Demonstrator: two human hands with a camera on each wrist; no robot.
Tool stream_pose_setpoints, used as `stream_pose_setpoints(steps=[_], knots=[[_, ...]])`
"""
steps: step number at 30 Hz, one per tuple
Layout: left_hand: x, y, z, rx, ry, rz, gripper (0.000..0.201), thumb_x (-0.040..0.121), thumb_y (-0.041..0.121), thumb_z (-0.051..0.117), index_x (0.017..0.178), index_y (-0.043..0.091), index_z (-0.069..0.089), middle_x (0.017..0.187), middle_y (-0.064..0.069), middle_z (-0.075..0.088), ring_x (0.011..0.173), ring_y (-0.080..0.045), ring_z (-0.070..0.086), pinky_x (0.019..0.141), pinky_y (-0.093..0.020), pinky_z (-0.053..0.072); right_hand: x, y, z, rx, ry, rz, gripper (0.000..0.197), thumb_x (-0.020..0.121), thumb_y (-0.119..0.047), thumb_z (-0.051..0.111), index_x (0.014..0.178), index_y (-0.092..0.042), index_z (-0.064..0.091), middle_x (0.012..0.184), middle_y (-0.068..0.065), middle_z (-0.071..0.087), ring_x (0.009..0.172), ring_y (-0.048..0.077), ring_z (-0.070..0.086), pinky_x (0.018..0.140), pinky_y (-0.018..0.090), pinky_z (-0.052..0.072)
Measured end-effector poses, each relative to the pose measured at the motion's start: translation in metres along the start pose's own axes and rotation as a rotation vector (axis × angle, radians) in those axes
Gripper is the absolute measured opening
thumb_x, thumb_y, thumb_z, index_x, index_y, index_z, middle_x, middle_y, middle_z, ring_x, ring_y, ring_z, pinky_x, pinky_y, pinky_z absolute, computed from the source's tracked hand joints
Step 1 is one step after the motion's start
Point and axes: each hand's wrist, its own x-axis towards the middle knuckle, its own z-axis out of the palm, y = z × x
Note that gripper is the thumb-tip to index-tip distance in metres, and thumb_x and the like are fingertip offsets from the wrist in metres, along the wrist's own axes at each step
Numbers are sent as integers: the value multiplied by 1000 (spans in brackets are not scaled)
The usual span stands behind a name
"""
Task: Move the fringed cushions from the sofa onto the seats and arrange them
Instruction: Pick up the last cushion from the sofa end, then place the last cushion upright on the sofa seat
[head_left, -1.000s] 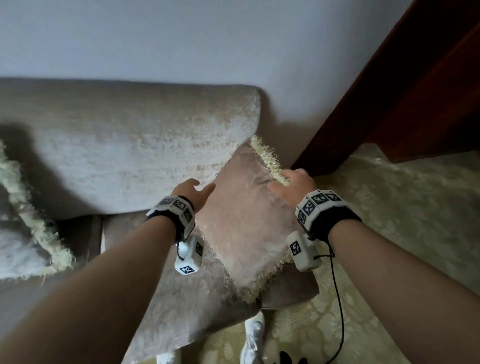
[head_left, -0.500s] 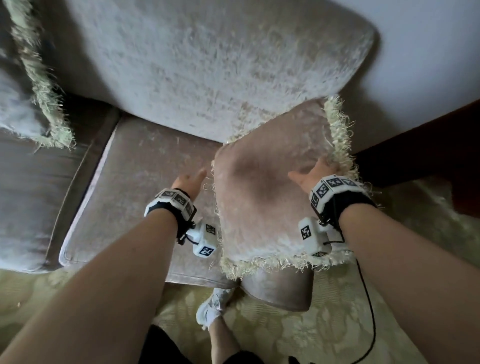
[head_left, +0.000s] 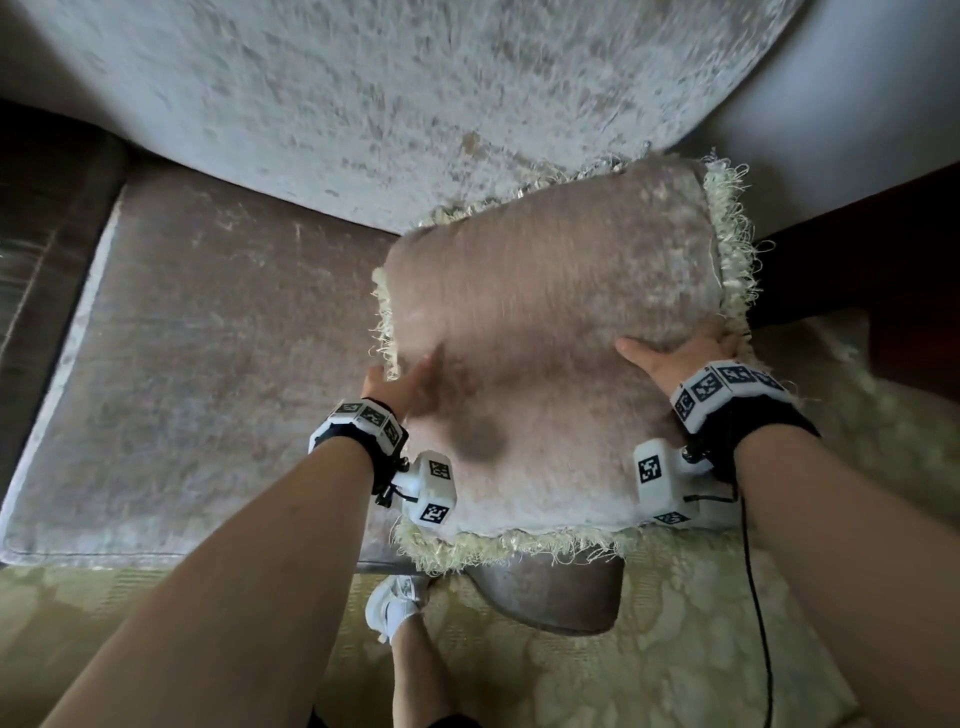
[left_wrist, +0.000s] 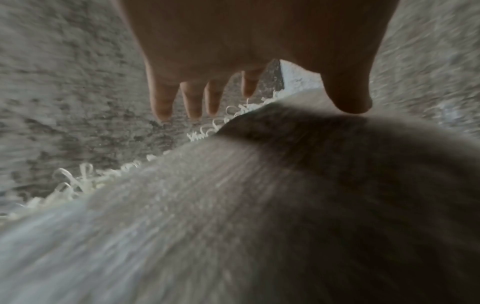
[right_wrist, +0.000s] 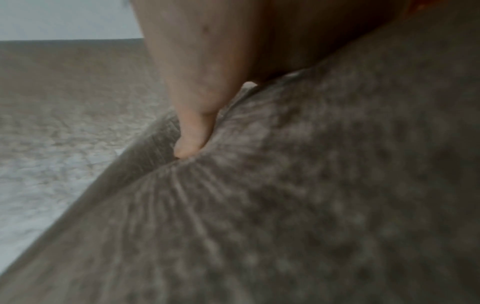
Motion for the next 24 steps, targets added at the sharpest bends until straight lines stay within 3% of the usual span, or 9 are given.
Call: stream_pose_setpoints(steps=[4, 6, 10, 15, 16, 19, 21, 22, 24], knots=[[9, 4, 14, -108, -9, -31, 122, 68, 79, 75, 164, 17, 31, 160, -10, 48, 141, -38, 53, 119, -53, 42, 18, 25, 3, 111, -68, -3, 132, 60, -79, 67, 155, -17, -1, 161, 14, 12, 145, 37, 19, 114, 57, 23], [15, 6, 21, -162, 6, -24, 115, 70, 76, 78, 160, 17, 37, 146, -3, 57, 131, -36, 60, 114, -55, 48, 27, 32, 6, 151, -98, -2, 135, 57, -81, 67, 155, -20, -2, 161, 12, 13, 144, 38, 22, 113, 57, 24], [20, 11, 29, -229, 32, -19, 109, 68, 69, 84, 155, 19, 43, 141, -7, 64, 123, -33, 67, 105, -46, 55, 41, 35, 13, 211, -143, -14, 143, 43, -88, 66, 154, -25, 1, 160, 12, 19, 140, 40, 30, 111, 58, 28], [23, 18, 30, -119, 62, -34, 138, 37, 84, 85, 153, 19, 48, 139, -9, 67, 115, -32, 70, 103, -48, 57, 54, 42, 14, 280, -214, -68, 148, 37, -89, 65, 154, -22, 5, 159, 11, 22, 140, 38, 32, 111, 56, 29], [22, 20, 30, -117, 45, -40, 138, 35, 85, 85, 151, 17, 51, 137, -10, 69, 103, -29, 73, 100, -45, 59, 56, 44, 14, 295, -231, -79, 150, 32, -90, 64, 153, -22, 7, 158, 11, 24, 139, 37, 33, 111, 57, 29], [17, 24, 28, -125, 22, -41, 107, 62, 75, 85, 145, 13, 59, 133, -11, 73, 76, -18, 69, 94, -41, 60, 61, 48, 16, 320, -259, -107, 164, 13, -94, 56, 152, -22, 9, 158, 11, 23, 140, 38, 32, 110, 58, 29], [12, 27, 30, -147, 34, -27, 104, 63, 71, 87, 145, 13, 59, 132, -11, 74, 80, -20, 71, 73, -28, 57, 66, 52, 17, 339, -277, -116, 168, 9, -95, 55, 153, -22, 9, 159, 11, 22, 141, 37, 30, 111, 59, 28], [11, 27, 29, -157, 45, -21, 109, 57, 72, 89, 144, 14, 60, 130, -11, 74, 86, -23, 74, 70, -28, 57, 69, 53, 18, 354, -278, -116, 169, 8, -95, 56, 153, -22, 9, 159, 11, 23, 141, 37, 30, 111, 58, 28], [8, 28, 30, -166, 78, -11, 126, 35, 77, 91, 141, 14, 62, 124, -10, 76, 99, -31, 76, 80, -37, 62, 69, 56, 16, 403, -283, -112, 166, 11, -92, 62, 153, -21, 11, 158, 9, 25, 141, 35, 31, 113, 55, 27]])
